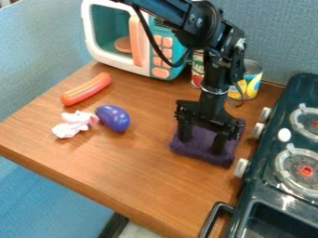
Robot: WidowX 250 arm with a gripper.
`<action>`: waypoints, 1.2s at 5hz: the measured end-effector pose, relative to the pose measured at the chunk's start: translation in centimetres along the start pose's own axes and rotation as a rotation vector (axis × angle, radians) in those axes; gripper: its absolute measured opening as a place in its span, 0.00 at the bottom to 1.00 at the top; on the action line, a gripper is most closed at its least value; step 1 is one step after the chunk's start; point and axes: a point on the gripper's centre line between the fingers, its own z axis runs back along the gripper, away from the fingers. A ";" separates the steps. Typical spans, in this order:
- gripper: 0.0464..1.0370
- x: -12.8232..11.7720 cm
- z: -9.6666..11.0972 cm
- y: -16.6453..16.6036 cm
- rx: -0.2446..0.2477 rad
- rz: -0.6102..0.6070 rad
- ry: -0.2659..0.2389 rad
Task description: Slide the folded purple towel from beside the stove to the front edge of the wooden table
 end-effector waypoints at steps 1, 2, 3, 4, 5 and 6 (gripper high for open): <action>0.96 -4.0 -0.2 2.1 0.090 0.051 0.086; 0.96 -7.7 -0.5 3.3 0.124 0.075 0.175; 0.96 -10.1 -0.7 4.4 0.142 0.100 0.225; 0.96 -11.1 -0.8 5.1 0.141 0.111 0.248; 0.96 -10.9 -1.0 5.1 0.104 0.081 0.244; 0.96 -9.8 0.5 4.6 -0.028 0.040 0.142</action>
